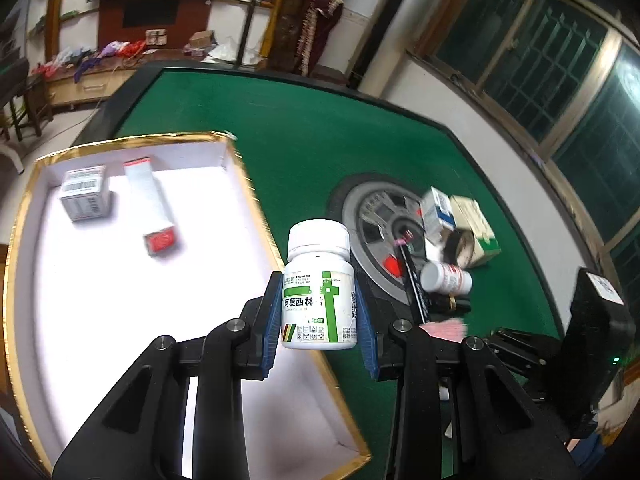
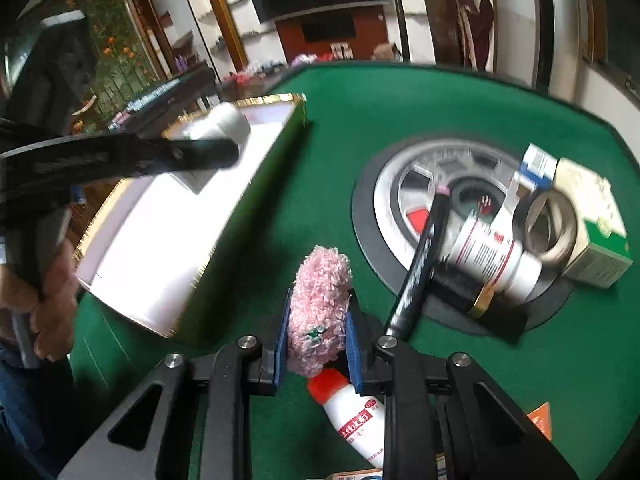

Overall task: Organize objects
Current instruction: 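Carry the bottle and pink puff into the white tray and open both tools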

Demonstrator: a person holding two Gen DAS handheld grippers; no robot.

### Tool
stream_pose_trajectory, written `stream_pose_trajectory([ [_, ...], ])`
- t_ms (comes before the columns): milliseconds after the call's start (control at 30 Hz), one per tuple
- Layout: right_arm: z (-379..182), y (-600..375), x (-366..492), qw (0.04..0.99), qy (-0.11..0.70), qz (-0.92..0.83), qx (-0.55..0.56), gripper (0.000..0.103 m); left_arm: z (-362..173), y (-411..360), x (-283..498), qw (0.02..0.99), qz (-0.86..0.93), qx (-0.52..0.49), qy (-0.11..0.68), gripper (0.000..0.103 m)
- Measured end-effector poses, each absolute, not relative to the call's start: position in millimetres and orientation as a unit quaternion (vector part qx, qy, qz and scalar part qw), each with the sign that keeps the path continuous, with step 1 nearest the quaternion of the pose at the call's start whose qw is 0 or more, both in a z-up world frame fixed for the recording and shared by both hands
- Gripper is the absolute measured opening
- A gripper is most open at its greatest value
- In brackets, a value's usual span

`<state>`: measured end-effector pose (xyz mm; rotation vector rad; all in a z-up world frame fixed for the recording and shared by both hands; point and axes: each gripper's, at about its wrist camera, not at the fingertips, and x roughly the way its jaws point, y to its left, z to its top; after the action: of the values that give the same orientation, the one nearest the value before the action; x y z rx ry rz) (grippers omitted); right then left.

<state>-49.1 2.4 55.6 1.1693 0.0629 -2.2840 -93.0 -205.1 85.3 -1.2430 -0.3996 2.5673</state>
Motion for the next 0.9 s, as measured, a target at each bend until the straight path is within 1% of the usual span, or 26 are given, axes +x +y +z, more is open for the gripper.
stream_pose_trajectory([
  [100, 67, 5, -49, 0.29, 0.01, -0.859, 0.421, 0.023, 88, -227, -93, 0.112, 0.886, -0.421, -0.157, 0.033],
  [233, 84, -7, -65, 0.307, -0.011, -0.851, 0.427, 0.023, 87, -255, -92, 0.087, 0.887, -0.416, -0.18, 0.033],
  [433, 110, -58, -96, 0.325, -0.001, -0.845, 0.425, 0.023, 82, -289, -92, 0.054, 0.885, -0.412, -0.21, 0.033],
  [667, 103, -120, -140, 0.331, 0.016, -0.831, 0.447, 0.023, 71, -316, -98, 0.009, 0.882, -0.41, -0.233, 0.033],
  [833, 89, -157, -173, 0.308, 0.037, -0.83, 0.464, 0.023, 63, -330, -104, -0.005, 0.878, -0.397, -0.268, 0.033],
  [900, 82, -166, -191, 0.297, 0.03, -0.828, 0.475, 0.023, 60, -331, -108, -0.012, 0.876, -0.395, -0.276, 0.033],
])
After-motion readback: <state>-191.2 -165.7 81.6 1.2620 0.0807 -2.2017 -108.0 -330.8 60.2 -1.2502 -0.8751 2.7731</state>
